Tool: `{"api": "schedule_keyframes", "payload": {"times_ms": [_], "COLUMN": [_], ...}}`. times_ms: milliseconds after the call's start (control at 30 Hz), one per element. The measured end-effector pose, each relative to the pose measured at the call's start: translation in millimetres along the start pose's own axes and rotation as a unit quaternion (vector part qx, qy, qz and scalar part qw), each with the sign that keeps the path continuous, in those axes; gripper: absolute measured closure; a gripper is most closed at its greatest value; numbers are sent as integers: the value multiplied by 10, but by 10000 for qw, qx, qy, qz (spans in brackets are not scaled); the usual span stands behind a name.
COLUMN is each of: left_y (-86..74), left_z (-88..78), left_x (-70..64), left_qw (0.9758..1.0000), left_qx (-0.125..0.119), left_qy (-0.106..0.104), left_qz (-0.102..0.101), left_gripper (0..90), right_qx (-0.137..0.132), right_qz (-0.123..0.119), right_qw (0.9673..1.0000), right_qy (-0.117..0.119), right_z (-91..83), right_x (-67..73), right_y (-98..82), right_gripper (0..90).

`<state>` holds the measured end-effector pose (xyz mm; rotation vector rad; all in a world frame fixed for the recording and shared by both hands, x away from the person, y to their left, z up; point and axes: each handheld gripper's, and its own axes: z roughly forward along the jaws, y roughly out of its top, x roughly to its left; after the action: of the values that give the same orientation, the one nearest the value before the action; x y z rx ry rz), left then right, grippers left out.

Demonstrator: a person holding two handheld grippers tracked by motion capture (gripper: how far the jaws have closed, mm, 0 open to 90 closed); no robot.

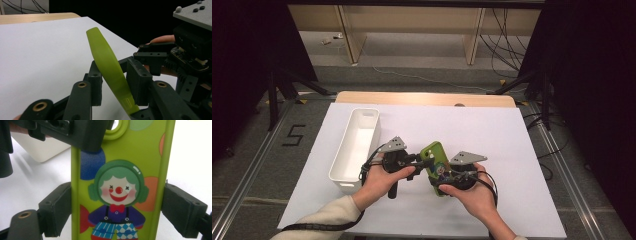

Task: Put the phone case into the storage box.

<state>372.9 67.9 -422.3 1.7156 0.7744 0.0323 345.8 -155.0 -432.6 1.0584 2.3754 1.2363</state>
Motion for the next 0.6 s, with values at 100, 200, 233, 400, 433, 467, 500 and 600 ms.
{"api": "schedule_keyframes", "payload": {"times_ms": [100, 200, 233, 400, 433, 467, 500, 600], "left_y": [2, 8, 10, 16, 17, 18, 19, 20], "left_z": [-1, -1, -1, 1, 2, 2, 2, 1], "left_x": [0, -2, -2, -7, -9, -11, -13, -19], "left_qw": [10000, 9999, 9999, 9998, 9998, 9998, 9998, 9997], "left_qx": [-6, -19, -19, -26, -27, -26, -30, -27], "left_qy": [-50, -90, -100, -158, -174, -187, -203, -241], "left_qz": [-36, -60, -61, -84, -86, -88, -85, -80], "left_gripper": [678, 692, 696, 710, 713, 716, 720, 730], "right_qx": [4, -13, -22, -21, -25, -26, -34, -36], "right_qz": [11, 16, 16, 26, 23, 24, 32, 30], "right_qw": [10000, 10000, 10000, 10000, 10000, 10000, 10000, 10000], "right_qy": [0, 4, -5, 9, 1, 1, 3, 6], "right_z": [3, 9, 10, 9, 9, 9, 11, 15], "right_x": [3, 4, 5, 2, 2, 3, 4, 6], "right_y": [-2, -4, -4, -4, -5, -5, -7, -9], "right_gripper": [164, 164, 165, 164, 164, 164, 165, 165]}}
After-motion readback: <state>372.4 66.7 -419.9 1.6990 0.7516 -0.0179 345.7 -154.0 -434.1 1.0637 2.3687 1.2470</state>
